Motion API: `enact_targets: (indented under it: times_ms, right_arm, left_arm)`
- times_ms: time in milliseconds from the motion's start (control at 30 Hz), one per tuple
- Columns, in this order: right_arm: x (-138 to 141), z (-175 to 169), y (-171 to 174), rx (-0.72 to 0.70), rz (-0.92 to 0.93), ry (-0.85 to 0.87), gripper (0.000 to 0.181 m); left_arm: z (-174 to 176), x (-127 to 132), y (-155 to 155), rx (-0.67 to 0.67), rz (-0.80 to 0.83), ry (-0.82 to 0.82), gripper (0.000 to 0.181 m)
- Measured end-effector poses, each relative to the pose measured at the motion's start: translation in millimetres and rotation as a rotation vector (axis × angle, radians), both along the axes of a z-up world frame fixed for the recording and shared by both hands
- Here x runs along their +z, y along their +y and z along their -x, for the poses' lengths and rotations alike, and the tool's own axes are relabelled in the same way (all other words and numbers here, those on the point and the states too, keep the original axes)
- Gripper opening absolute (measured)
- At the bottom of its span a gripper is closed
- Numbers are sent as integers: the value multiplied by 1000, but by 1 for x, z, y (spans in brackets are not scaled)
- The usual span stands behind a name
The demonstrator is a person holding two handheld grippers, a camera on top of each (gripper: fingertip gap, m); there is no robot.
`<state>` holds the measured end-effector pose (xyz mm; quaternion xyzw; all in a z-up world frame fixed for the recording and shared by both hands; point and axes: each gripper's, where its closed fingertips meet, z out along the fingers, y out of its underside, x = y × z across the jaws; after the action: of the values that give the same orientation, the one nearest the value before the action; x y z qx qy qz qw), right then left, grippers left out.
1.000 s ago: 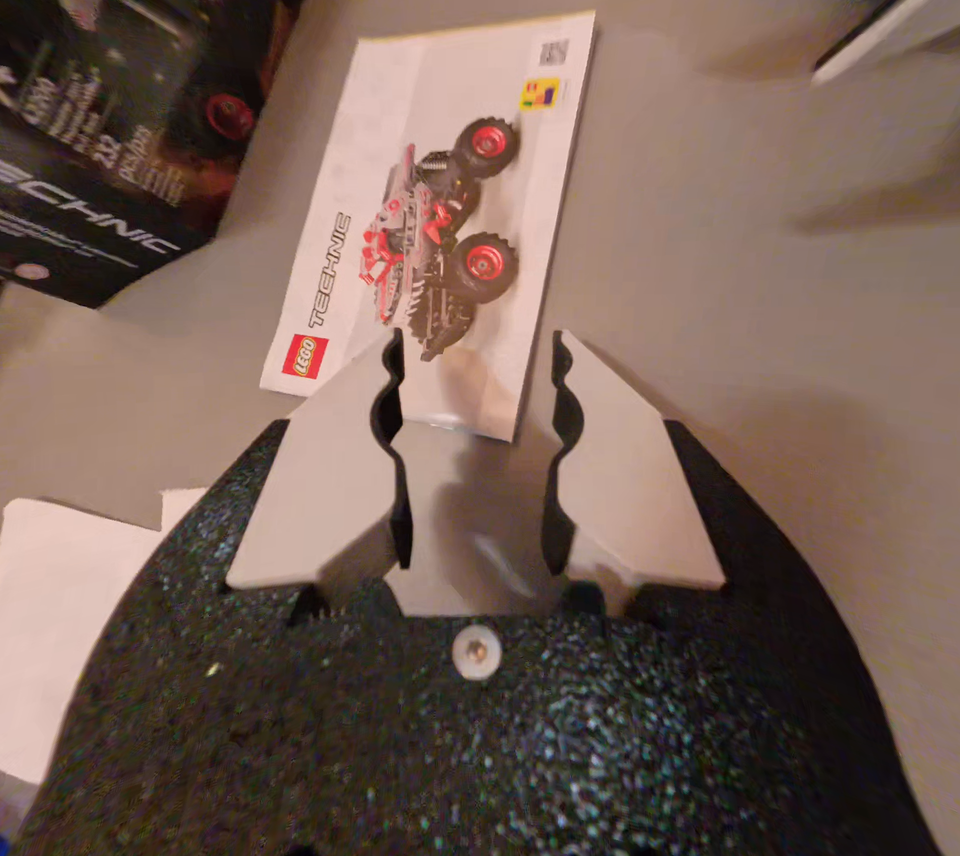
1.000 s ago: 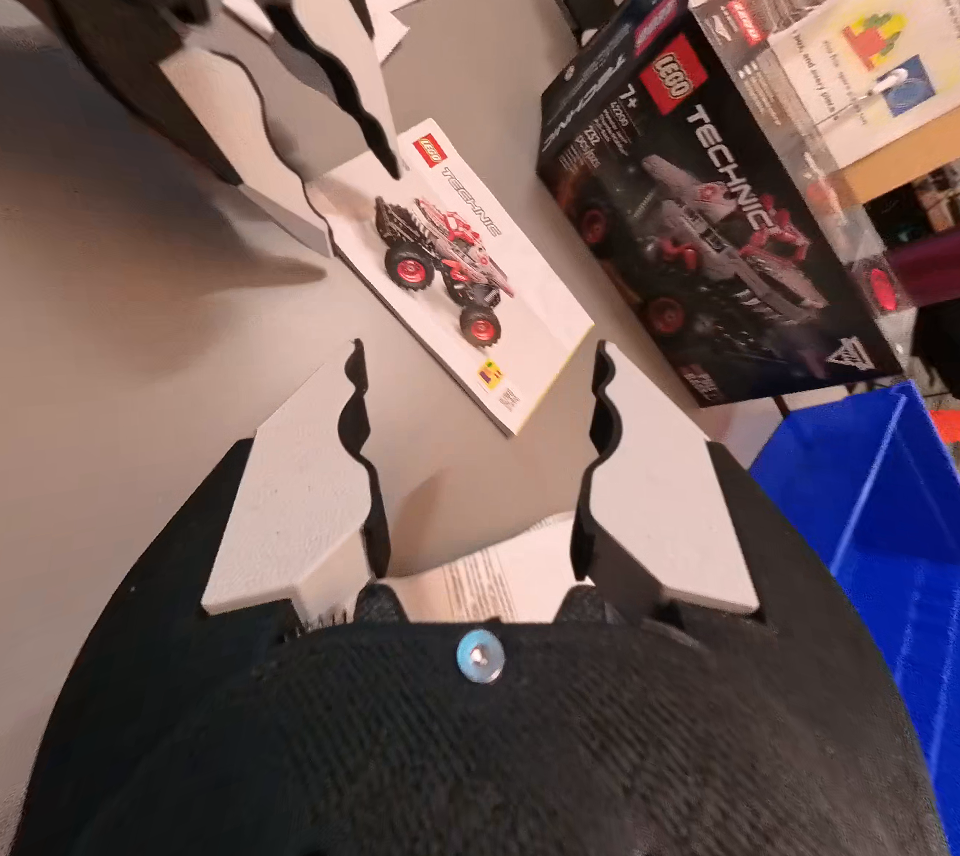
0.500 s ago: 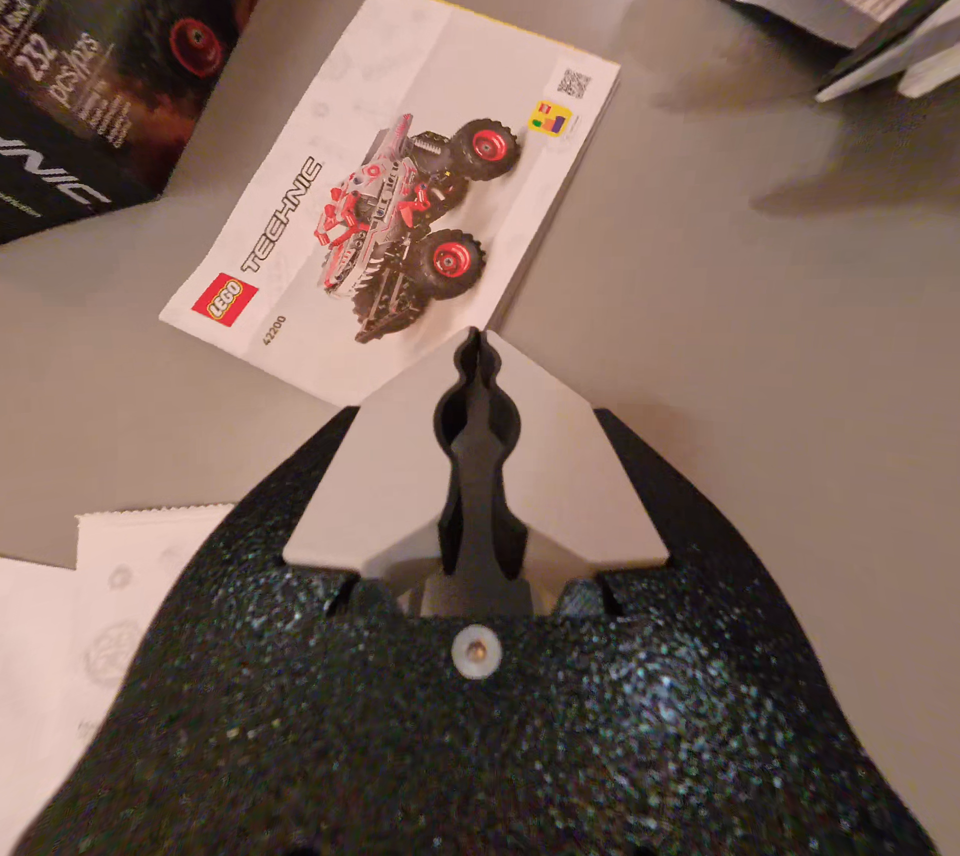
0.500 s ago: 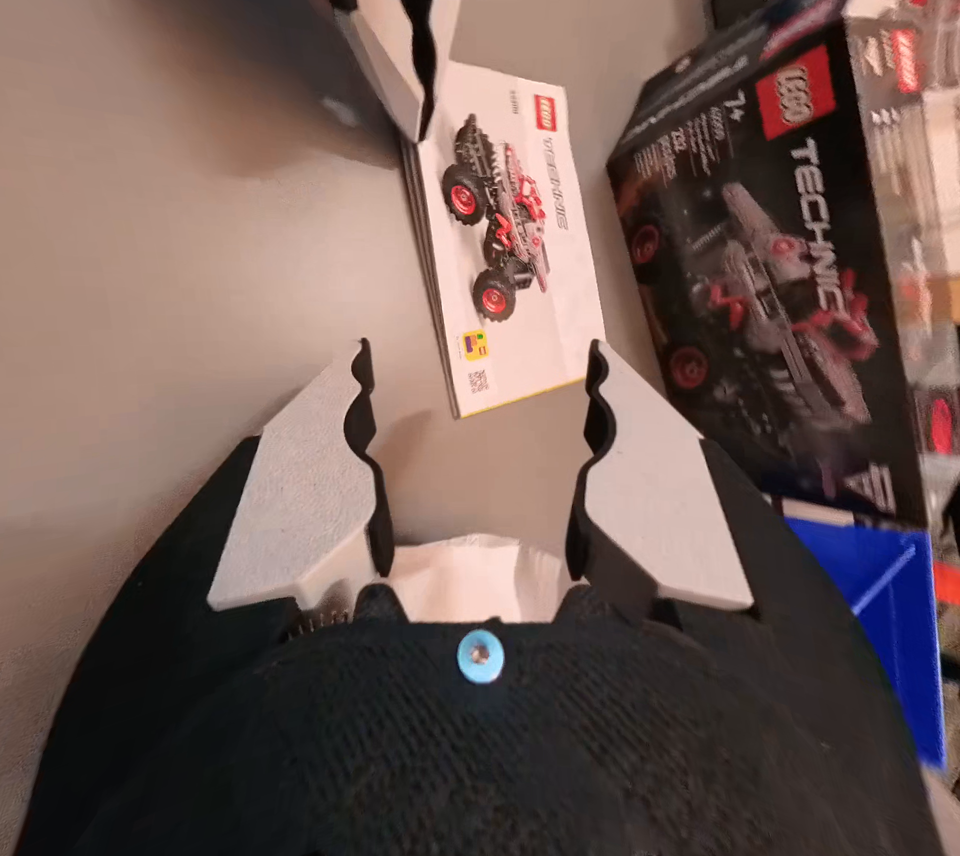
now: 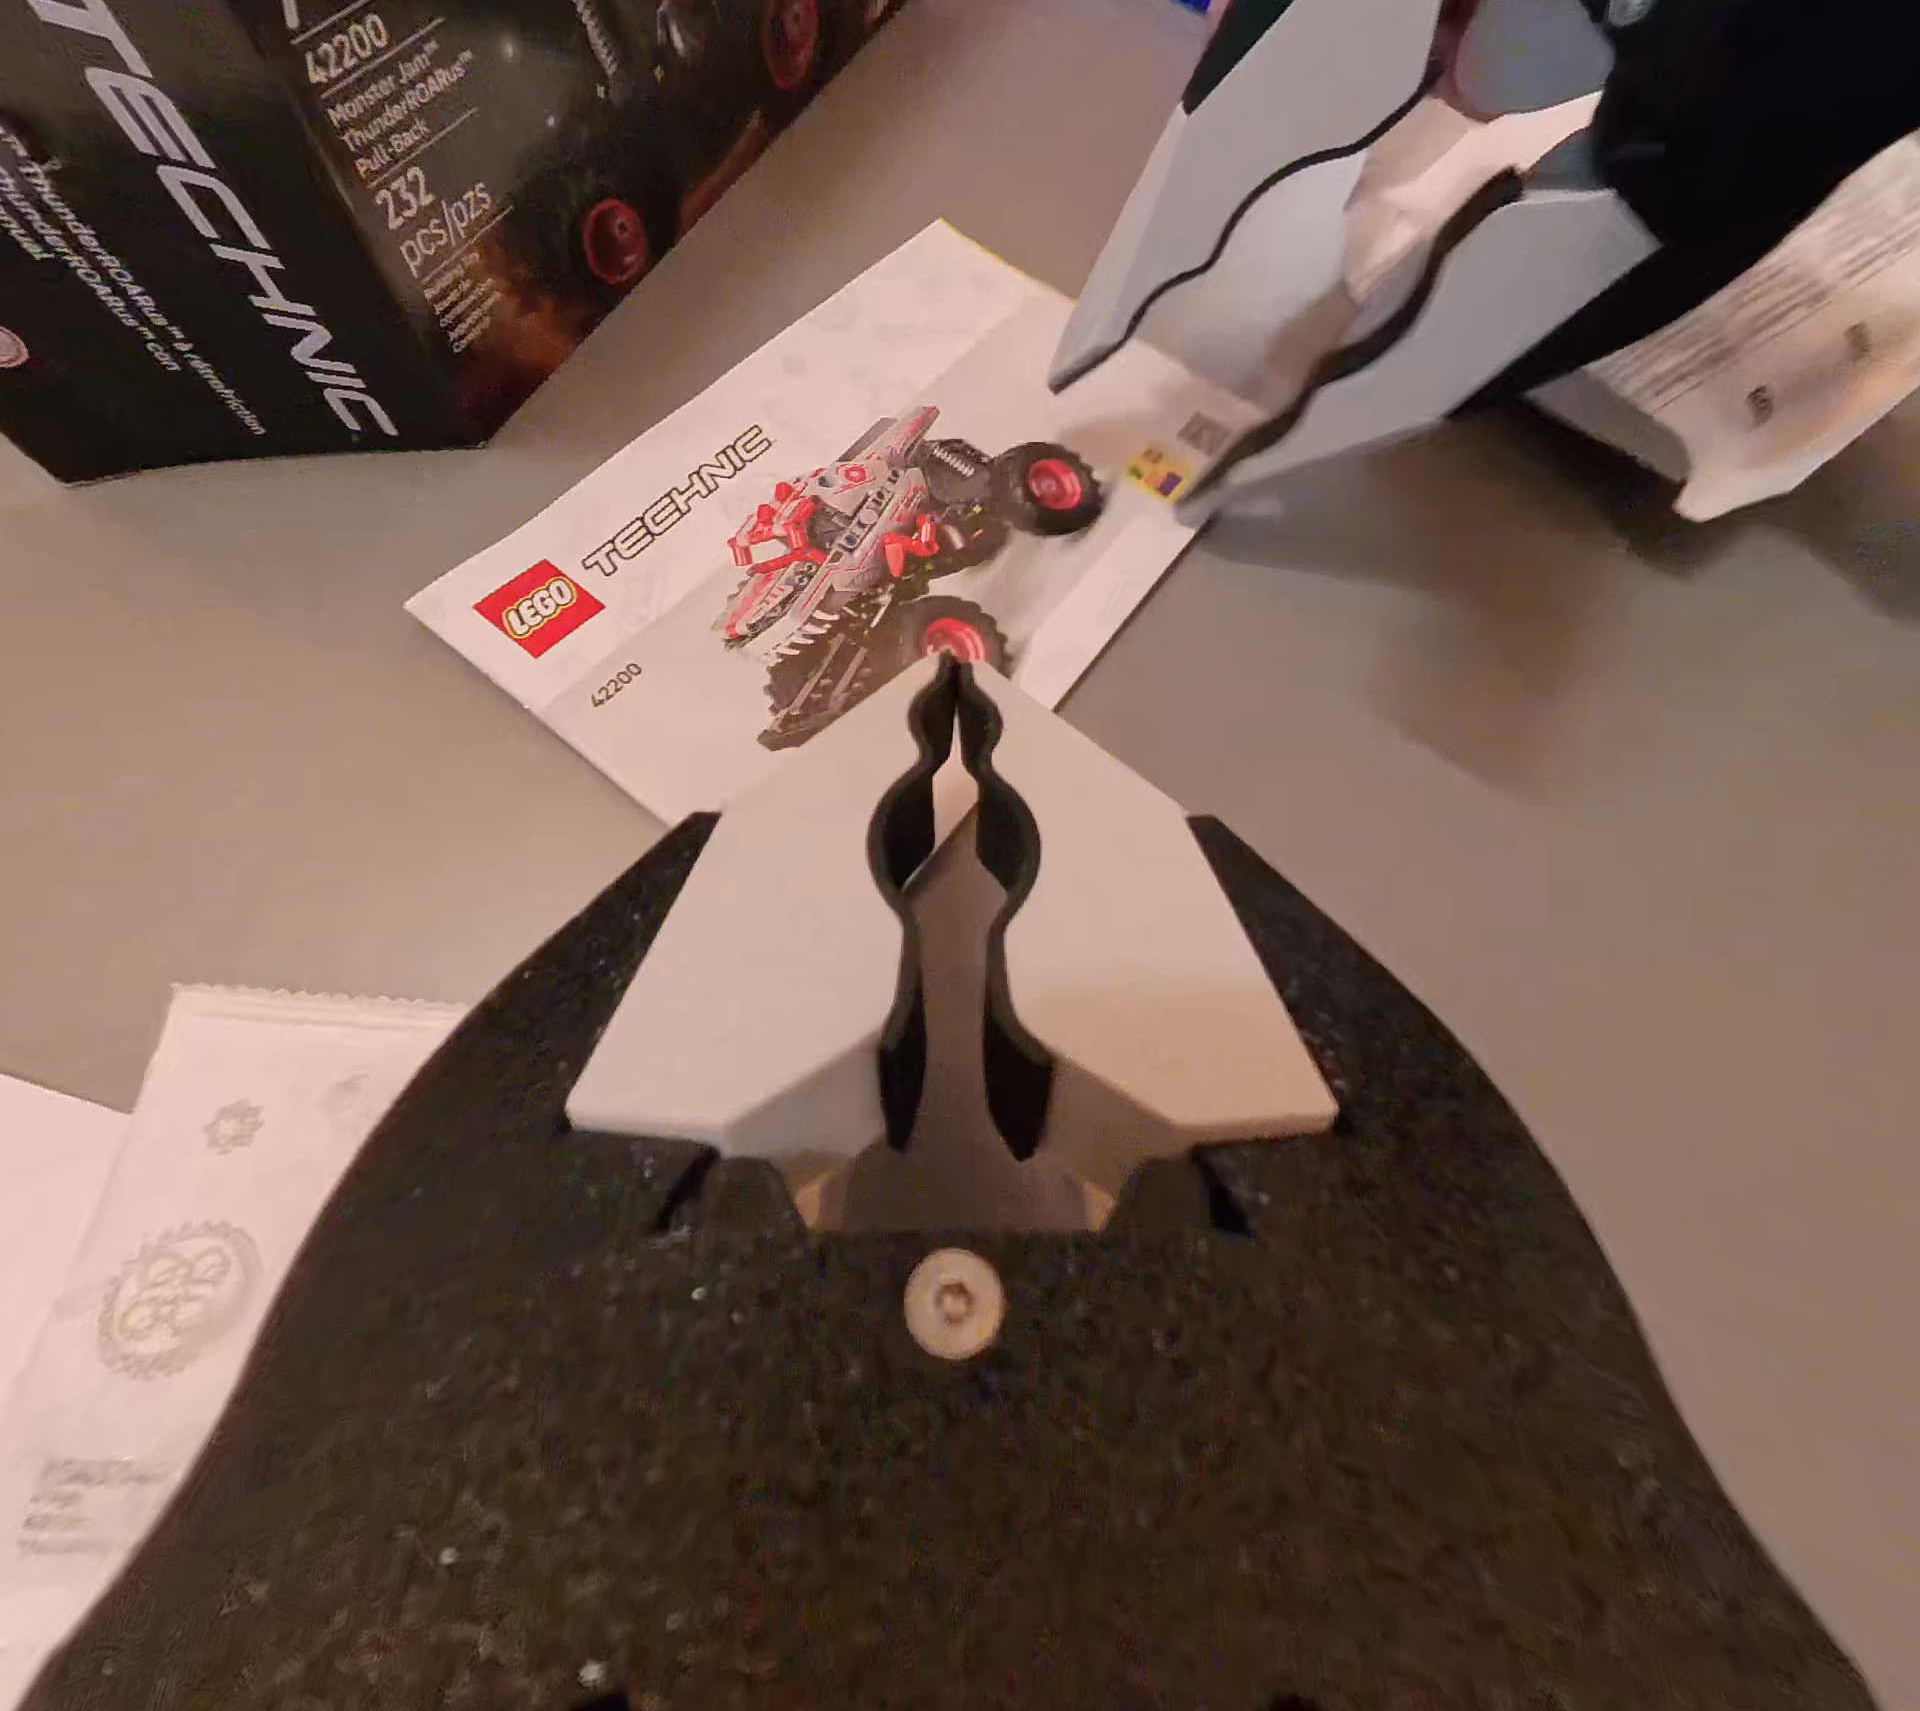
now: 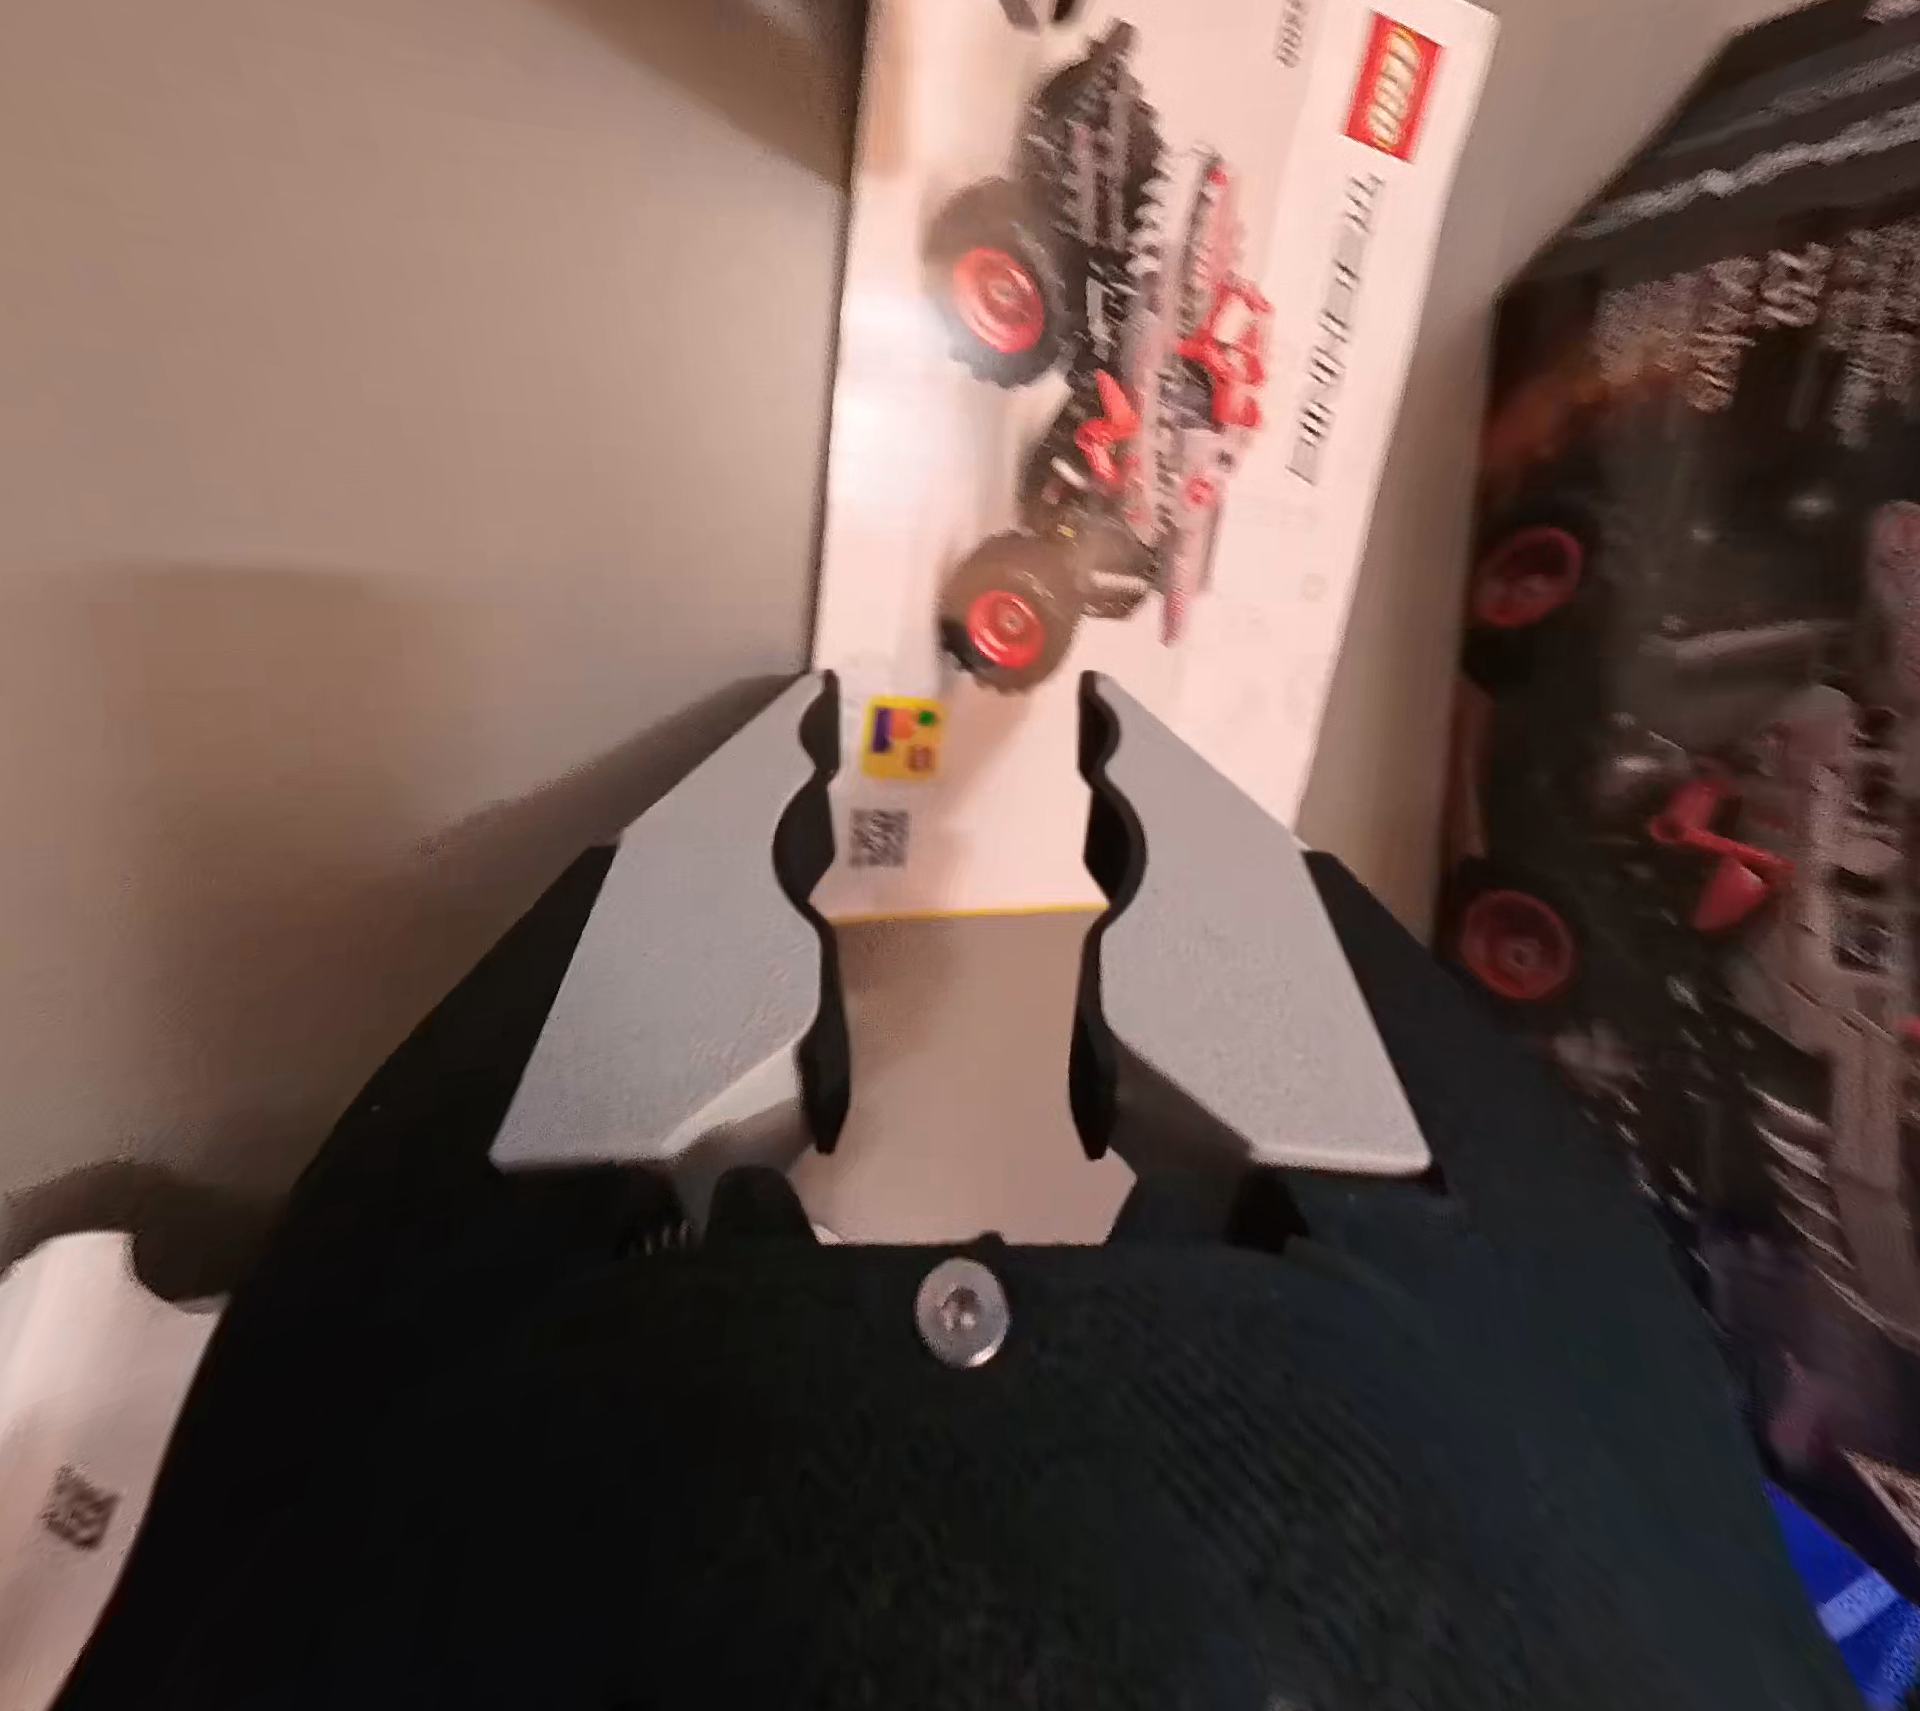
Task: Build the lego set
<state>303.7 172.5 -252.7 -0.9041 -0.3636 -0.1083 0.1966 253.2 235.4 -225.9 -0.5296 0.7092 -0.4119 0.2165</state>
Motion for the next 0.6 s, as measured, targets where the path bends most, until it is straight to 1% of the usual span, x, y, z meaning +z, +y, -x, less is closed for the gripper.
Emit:
enact_targets:
  times_ms: [67,100,133,167,200,233,267,333,400,500,533,567,600]
  right_arm:
    - [-4,7,2,3,8,35,58]
    - [-2,4,5,-7,-3,20,68]
    - [-1,-3,7,-29,-8,-5,74]
    - [0,-8,6,-55,6,-8,77]
    - [0,-9,4,-78,29,22,85]
    - [-1,-7,3,-101,50,68,98]
    - [-2,-7,5,-116,58,105,102]
    - [-7,-7,6,-117,98,134,101]
    - [-10,-7,7,-116,133,142,98]
    - [-12,-4,8,-89,188,139,95]
    - [-13,-1,6,-84,214,154,89]
    - [-14,3,3,-80,251,183,77]
    - [-14,4,3,-84,258,195,73]
  left_arm:
    - [0,-5,-4,-37,-53,17,0]
    - [0,-6,-3,-43,-90,14,0]
    - [-2,-4,-1,-43,-125,-2,2]
    - [-2,-3,1,-46,-144,-12,15]
    - [-2,-2,2,-54,-148,-6,26]
    - [-1,-4,2,-72,-146,13,38]
    - [-1,-6,1,-93,-149,35,50]
    - [-2,-15,4,-117,-194,75,59]
    - [-3,-26,10,-115,-238,118,68]
    - [-4,-31,15,-87,-222,116,81]
    - [-4,-31,15,-85,-203,107,80]
    - [-3,-32,15,-85,-186,107,78]
    - [-2,-34,16,-84,-175,114,78]
